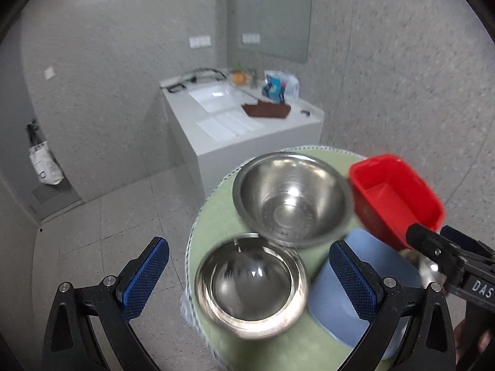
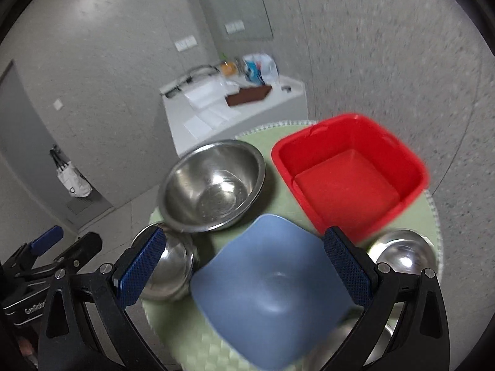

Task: Organize plates and bowls
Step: 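Move both grippers to the large steel bowl and grasp its rim, then lift the steel bowl with both grippers, lower it into the red basin, open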

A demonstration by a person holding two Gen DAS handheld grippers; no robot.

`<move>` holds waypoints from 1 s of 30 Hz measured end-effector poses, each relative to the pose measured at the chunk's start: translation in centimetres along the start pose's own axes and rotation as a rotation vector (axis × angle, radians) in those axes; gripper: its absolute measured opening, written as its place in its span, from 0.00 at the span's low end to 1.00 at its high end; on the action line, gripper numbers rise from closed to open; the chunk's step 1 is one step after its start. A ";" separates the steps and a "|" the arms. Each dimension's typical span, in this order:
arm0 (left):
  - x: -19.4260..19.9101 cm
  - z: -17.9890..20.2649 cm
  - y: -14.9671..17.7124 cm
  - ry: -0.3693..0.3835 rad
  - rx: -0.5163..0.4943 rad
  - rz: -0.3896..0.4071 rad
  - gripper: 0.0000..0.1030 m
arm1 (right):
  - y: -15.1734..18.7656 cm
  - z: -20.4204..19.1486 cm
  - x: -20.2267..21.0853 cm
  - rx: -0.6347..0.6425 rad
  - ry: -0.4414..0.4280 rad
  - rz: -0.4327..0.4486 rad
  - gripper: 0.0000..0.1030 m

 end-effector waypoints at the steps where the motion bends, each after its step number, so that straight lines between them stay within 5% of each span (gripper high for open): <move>1: -1.4 -0.2 -0.8 0.005 -0.011 -0.013 0.99 | -0.3 0.1 -1.2 -0.014 0.002 -0.016 1.00; 8: -15.5 -1.3 -7.3 0.073 -0.120 -0.142 0.95 | -0.7 1.3 -9.7 -0.125 0.093 -0.158 1.00; 11: -20.9 -1.4 -8.5 0.117 -0.165 -0.214 0.82 | -1.0 1.4 -12.9 -0.139 0.135 -0.199 0.99; 17: -26.8 -0.6 -8.3 0.177 -0.230 -0.295 0.57 | -0.6 1.7 -16.5 -0.172 0.167 -0.257 0.83; 21: -29.1 -0.8 -8.0 0.212 -0.225 -0.328 0.30 | -0.4 1.8 -18.7 -0.173 0.161 -0.305 0.59; 24: -29.7 -1.5 -8.1 0.189 -0.231 -0.316 0.19 | -0.1 1.5 -19.5 -0.171 0.131 -0.318 0.32; 25: -29.4 -1.6 -8.0 0.183 -0.222 -0.309 0.16 | -0.1 1.5 -19.7 -0.173 0.114 -0.319 0.31; 30: -28.6 -3.0 -9.0 0.180 -0.165 -0.264 0.16 | -0.3 1.3 -19.3 -0.146 0.068 -0.307 0.17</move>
Point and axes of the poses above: each gripper's, at about its wrist camera, not at the fingertips, and x roughly against the way its jaws point, z to its right, y to its underside, the point moved 10 cm from there along -x, roughly the way its jaws point, and after that the axes turned 4 degrees about x, right-handed, at the moved point
